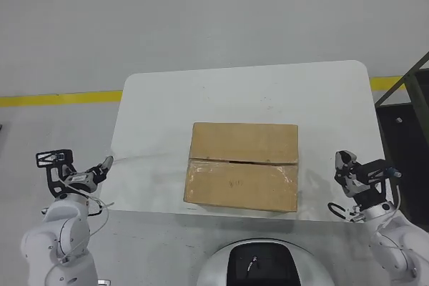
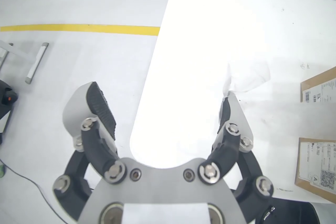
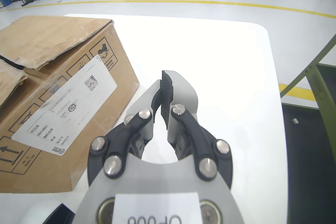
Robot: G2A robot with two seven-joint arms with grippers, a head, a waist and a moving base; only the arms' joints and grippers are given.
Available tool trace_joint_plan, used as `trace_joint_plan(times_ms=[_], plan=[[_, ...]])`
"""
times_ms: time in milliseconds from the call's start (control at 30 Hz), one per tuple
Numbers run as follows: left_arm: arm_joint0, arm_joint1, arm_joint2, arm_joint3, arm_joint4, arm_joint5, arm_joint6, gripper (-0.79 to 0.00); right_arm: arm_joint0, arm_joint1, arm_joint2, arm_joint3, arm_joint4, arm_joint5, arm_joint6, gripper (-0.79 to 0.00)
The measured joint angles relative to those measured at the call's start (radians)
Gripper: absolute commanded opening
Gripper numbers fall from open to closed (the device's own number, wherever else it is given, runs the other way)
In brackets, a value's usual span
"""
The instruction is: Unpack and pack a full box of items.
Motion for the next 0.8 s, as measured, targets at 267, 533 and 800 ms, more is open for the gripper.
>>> trace_joint_plan(times_ms=[267, 533, 800], plan=[[-0.011, 0.004, -0.010, 0.027, -0.129, 0.011, 0.054, 0.000, 0.005, -0.003, -0.007, -0.016, 0.057, -0.003, -0.003, -0.785], [-0.006, 0.006, 0.057, 0.030, -0.155, 0.016, 0.065, 0.000, 0.037, -0.001, -0.047, -0.114, 0.137, -0.134, -0.007, -0.785], [-0.006, 0.011, 0.071, 0.045, -0.182, 0.024, 0.088, 0.000, 0.065, 0.001, -0.151, -0.106, 0.040, -0.216, 0.034, -0.785]])
